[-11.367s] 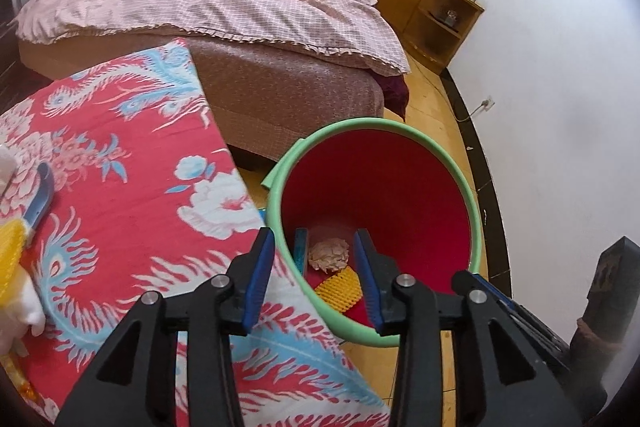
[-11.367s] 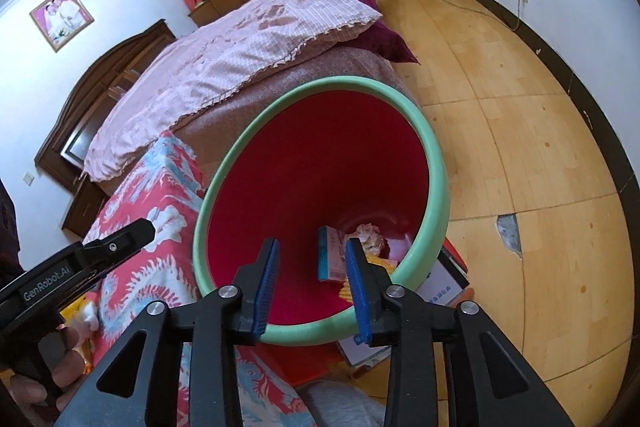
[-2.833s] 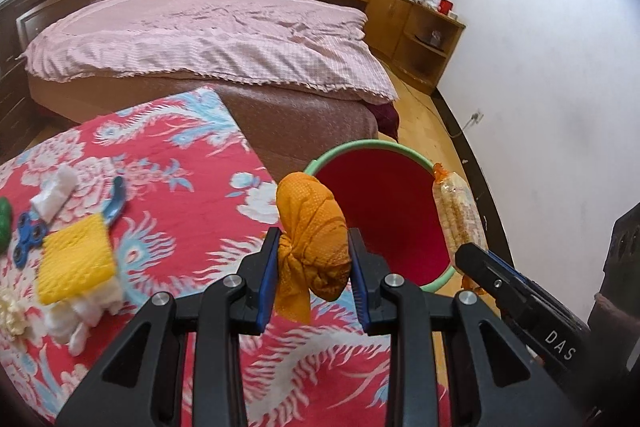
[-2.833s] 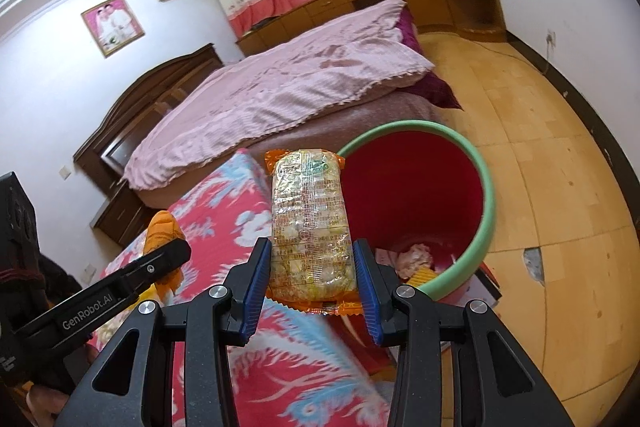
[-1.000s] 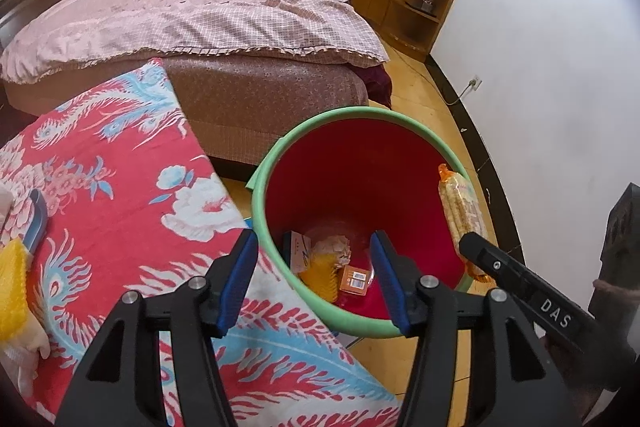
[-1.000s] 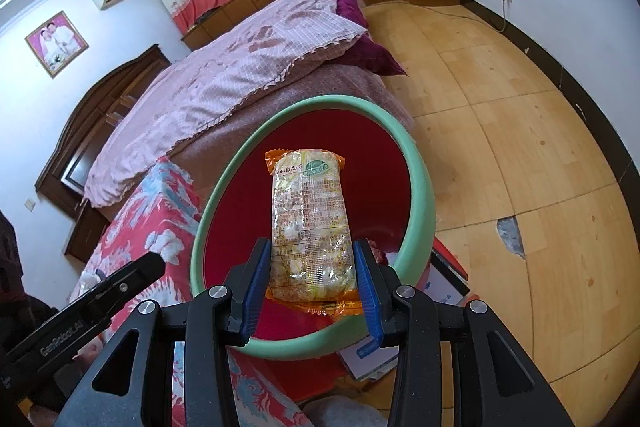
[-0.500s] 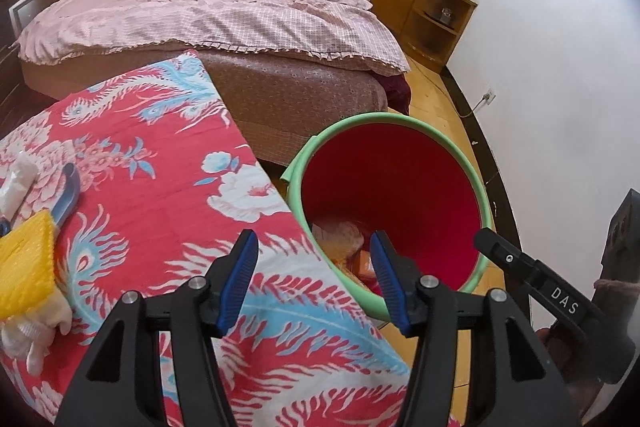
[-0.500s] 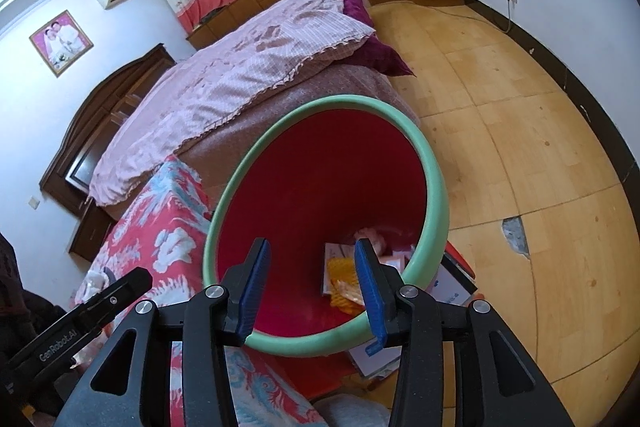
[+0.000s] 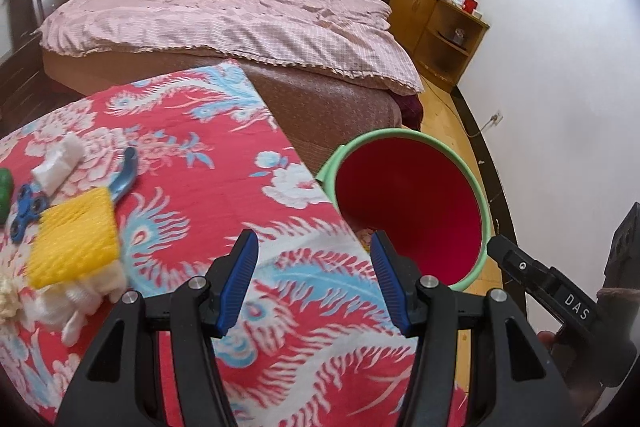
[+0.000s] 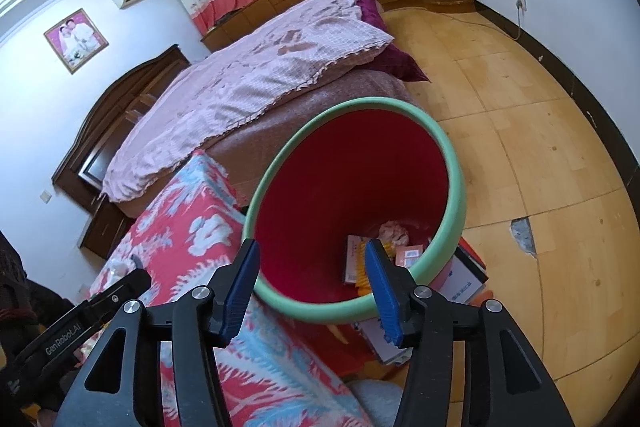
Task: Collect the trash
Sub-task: 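Withdraw both open tools from the bucket back over the table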
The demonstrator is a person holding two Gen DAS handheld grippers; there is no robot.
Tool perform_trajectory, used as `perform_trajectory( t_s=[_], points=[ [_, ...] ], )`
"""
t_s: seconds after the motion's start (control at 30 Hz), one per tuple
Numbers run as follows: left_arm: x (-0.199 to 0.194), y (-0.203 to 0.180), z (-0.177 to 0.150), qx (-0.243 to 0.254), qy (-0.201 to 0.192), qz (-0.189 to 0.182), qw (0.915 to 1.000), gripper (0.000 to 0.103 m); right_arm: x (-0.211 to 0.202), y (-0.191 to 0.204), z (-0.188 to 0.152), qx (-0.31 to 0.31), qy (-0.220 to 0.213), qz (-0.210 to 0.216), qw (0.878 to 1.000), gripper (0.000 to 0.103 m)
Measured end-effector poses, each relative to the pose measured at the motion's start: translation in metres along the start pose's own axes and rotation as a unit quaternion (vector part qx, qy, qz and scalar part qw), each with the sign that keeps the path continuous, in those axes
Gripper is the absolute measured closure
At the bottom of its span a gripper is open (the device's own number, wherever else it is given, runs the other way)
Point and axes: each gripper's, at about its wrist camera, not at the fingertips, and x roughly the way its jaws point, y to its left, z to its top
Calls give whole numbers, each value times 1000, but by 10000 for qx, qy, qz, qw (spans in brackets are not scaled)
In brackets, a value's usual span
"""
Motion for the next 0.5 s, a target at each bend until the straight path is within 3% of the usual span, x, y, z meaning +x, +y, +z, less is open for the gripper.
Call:
perform_trajectory(
  t_s=[0.13, 0.23, 0.5],
  points=[
    [-15, 12, -4, -101, -97, 67, 9999, 45, -4, 12, -7, -73, 41, 53, 10000, 46],
    [-27, 21, -7, -177, -166, 138, 9996, 45, -6, 20, -11, -120, 83, 113, 9998, 36],
    [-54, 50, -15, -442, -361, 321, 9979, 45, -14, 45, -23, -334, 111, 271, 9990, 35]
  ],
)
